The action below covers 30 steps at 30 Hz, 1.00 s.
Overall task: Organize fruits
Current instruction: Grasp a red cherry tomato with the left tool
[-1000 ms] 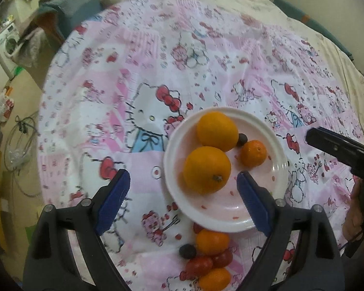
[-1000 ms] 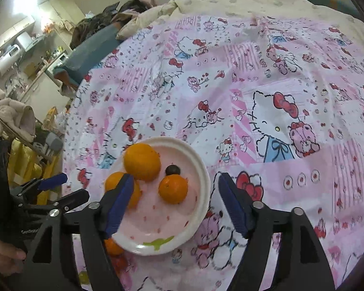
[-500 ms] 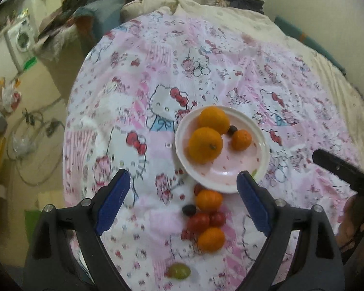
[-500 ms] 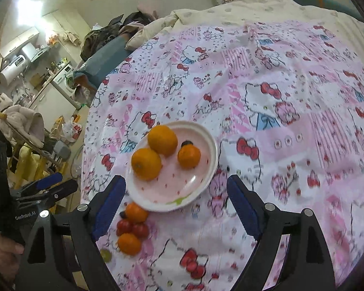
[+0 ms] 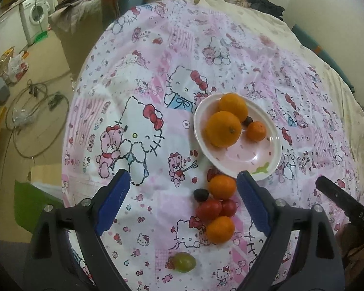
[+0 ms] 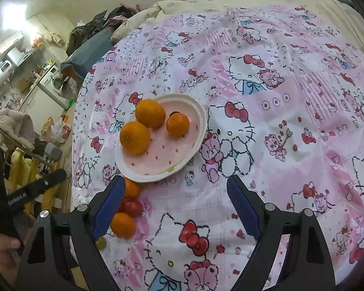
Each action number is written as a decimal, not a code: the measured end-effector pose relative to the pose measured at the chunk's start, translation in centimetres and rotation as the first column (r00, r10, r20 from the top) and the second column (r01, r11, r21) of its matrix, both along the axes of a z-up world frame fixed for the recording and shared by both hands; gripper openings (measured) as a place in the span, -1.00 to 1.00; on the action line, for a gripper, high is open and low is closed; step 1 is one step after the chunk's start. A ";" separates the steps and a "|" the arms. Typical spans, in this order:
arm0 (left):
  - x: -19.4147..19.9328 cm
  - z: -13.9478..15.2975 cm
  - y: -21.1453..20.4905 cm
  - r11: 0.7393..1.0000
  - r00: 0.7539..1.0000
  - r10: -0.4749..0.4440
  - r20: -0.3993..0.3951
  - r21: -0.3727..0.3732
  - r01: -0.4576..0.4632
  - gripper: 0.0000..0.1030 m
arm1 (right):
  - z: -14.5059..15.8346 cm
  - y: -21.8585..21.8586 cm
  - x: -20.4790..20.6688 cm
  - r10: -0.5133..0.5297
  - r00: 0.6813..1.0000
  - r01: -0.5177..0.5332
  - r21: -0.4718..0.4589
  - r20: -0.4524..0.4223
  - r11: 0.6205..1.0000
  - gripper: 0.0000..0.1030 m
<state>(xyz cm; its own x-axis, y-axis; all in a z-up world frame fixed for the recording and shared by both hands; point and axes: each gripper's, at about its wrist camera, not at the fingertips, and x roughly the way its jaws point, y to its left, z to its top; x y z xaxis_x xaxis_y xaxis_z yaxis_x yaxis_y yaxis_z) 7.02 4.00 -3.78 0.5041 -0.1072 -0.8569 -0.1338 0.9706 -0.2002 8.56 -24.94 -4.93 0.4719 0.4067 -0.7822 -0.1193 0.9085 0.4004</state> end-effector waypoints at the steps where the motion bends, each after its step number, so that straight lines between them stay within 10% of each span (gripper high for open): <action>1: 0.1 -0.1 -0.1 1.000 1.000 -0.002 -0.001 0.003 0.002 0.70 | -0.1 0.1 0.2 -0.003 1.000 0.003 0.000 -0.005 1.000 0.71; 16: 1.0 -7.5 -3.9 0.994 0.957 -0.089 -0.277 -0.087 0.068 -0.08 | -1.3 0.8 0.7 0.011 0.999 -0.011 0.000 -0.052 1.000 0.71; 30: 1.7 -9.3 -4.2 0.987 0.942 -0.077 -0.327 -0.157 0.026 -0.37 | -0.2 0.0 0.2 -0.013 1.000 0.013 -0.028 -0.006 1.000 0.71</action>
<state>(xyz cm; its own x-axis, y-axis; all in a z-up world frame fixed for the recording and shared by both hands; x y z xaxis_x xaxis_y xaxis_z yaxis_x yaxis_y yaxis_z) 8.77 -0.24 -13.13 0.1855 -0.2643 -0.9464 -0.1675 0.9405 -0.2955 8.71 -24.97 -5.17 0.4720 0.3786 -0.7961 -0.1049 0.9208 0.3757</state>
